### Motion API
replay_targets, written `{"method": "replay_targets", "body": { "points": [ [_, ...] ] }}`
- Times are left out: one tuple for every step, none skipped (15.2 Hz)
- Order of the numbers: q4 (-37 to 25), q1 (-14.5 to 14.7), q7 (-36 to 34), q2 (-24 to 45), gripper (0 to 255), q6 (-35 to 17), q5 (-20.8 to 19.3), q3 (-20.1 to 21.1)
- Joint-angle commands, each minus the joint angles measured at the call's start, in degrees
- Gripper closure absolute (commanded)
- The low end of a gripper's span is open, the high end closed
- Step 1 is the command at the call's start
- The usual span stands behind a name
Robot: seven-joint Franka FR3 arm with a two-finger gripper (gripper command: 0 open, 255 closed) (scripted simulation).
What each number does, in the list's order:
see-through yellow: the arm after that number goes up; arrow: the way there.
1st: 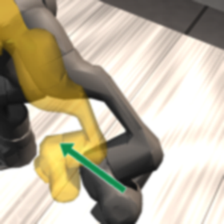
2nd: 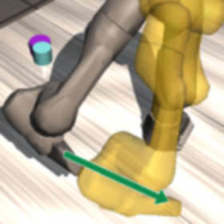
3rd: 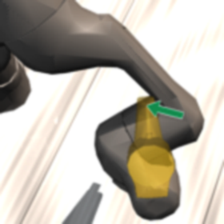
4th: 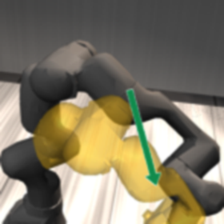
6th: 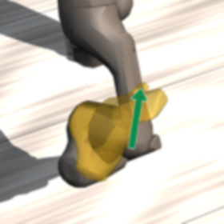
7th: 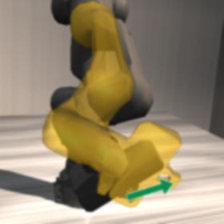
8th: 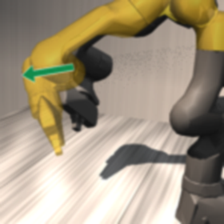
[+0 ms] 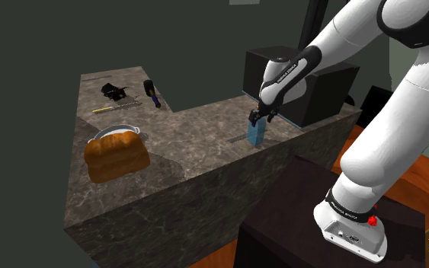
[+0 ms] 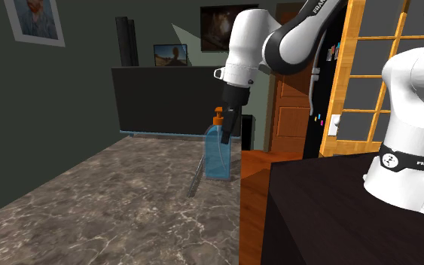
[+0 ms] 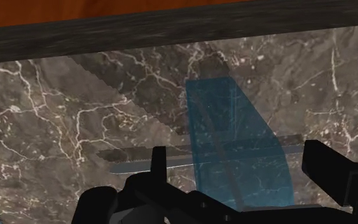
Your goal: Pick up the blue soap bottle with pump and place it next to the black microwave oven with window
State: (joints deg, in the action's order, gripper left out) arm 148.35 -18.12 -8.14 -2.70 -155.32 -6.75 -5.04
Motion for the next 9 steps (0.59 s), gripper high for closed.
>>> {"method": "replay_targets", "body": {
  "points": [
    [0.0, 0.0, 0.0, 0.4, 0, -0.4, 0.0, 0.0],
    [0.0, 0.0, 0.0, 0.4, 0, -0.4, 0.0, 0.0],
    [0.0, 0.0, 0.0, 0.4, 0, -0.4, 0.0, 0.0],
    [0.0, 0.0, 0.0, 0.4, 0, -0.4, 0.0, 0.0],
    [0.0, 0.0, 0.0, 0.4, 0, -0.4, 0.0, 0.0],
    [0.0, 0.0, 0.0, 0.4, 0, -0.4, 0.0, 0.0],
    [0.0, 0.0, 0.0, 0.4, 255, -0.4, 0.0, 0.0],
    [0.0, 0.0, 0.0, 0.4, 255, -0.4, 0.0, 0.0],
    [0.0, 0.0, 0.0, 0.4, 255, -0.4, 0.0, 0.0]
  ]
}}
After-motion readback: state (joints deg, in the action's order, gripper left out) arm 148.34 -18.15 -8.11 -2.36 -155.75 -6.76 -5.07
